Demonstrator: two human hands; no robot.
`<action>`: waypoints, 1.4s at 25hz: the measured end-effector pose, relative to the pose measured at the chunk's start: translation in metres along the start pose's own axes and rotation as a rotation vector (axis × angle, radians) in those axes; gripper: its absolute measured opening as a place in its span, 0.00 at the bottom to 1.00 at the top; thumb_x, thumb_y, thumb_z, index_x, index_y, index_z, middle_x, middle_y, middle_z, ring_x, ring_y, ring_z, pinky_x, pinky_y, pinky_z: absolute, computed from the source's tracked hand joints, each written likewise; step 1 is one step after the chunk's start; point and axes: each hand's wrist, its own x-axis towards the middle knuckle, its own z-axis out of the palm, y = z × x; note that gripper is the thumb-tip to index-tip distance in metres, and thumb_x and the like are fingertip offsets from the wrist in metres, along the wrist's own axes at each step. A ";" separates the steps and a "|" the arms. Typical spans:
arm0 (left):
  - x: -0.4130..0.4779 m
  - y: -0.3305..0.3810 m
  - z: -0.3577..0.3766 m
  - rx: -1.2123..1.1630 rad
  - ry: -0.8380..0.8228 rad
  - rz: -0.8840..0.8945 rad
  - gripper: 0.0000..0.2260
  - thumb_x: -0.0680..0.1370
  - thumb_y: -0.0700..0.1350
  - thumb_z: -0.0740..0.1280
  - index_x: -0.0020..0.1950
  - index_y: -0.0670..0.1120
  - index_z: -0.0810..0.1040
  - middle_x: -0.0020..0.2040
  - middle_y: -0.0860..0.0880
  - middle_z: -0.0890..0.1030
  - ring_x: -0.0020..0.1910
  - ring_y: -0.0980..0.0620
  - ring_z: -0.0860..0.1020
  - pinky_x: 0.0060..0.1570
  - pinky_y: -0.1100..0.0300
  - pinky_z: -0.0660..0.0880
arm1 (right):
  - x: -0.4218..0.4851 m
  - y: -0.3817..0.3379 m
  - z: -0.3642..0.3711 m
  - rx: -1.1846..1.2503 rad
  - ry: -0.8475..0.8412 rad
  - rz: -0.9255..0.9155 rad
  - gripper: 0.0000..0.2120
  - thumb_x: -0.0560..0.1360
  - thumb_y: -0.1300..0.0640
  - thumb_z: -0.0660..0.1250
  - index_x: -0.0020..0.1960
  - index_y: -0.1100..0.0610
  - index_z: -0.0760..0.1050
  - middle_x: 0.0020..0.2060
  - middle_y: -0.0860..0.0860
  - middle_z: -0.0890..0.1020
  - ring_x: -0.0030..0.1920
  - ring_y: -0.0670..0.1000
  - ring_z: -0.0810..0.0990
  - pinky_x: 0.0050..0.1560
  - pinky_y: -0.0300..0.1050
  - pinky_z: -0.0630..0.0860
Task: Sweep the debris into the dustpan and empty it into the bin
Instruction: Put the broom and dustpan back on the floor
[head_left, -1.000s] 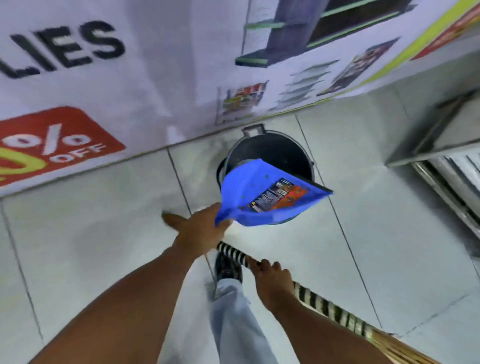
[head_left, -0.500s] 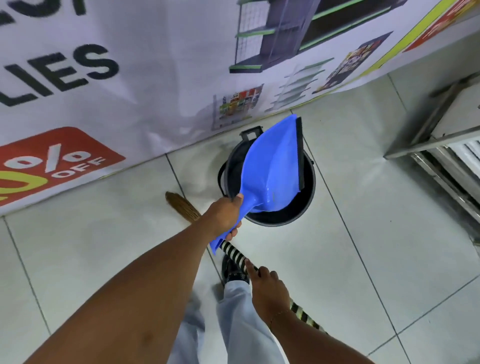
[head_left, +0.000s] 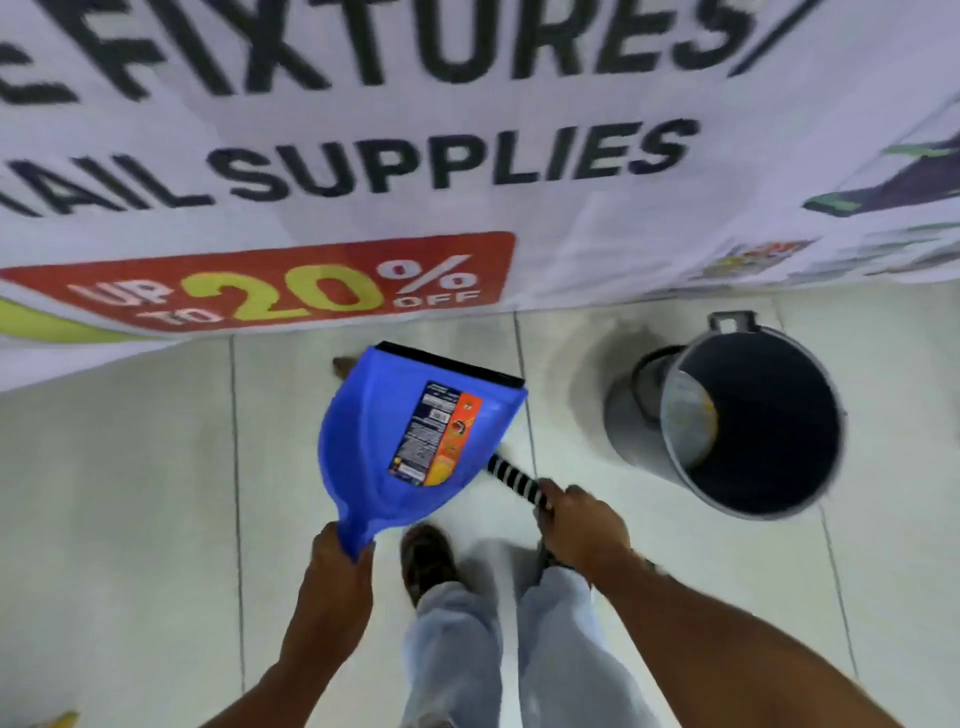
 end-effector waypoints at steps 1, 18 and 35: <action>0.007 -0.014 -0.005 -0.028 0.022 -0.044 0.03 0.80 0.45 0.59 0.50 0.47 0.66 0.42 0.46 0.73 0.41 0.42 0.75 0.42 0.54 0.70 | 0.024 -0.013 -0.006 0.010 -0.004 -0.016 0.21 0.76 0.51 0.59 0.67 0.53 0.67 0.57 0.58 0.78 0.56 0.62 0.79 0.54 0.52 0.77; 0.164 -0.103 0.163 -0.276 0.178 -0.507 0.22 0.75 0.50 0.68 0.61 0.37 0.69 0.55 0.34 0.77 0.53 0.34 0.76 0.55 0.43 0.74 | 0.369 -0.132 0.068 -0.318 0.133 -0.411 0.20 0.75 0.69 0.55 0.65 0.61 0.72 0.60 0.62 0.78 0.59 0.63 0.77 0.57 0.51 0.75; 0.137 0.090 0.224 -0.043 -0.264 -0.273 0.28 0.75 0.38 0.67 0.70 0.34 0.55 0.69 0.35 0.66 0.68 0.39 0.69 0.66 0.51 0.68 | 0.098 0.055 0.035 0.439 0.320 0.234 0.21 0.77 0.67 0.56 0.70 0.63 0.68 0.69 0.58 0.72 0.71 0.55 0.67 0.71 0.40 0.60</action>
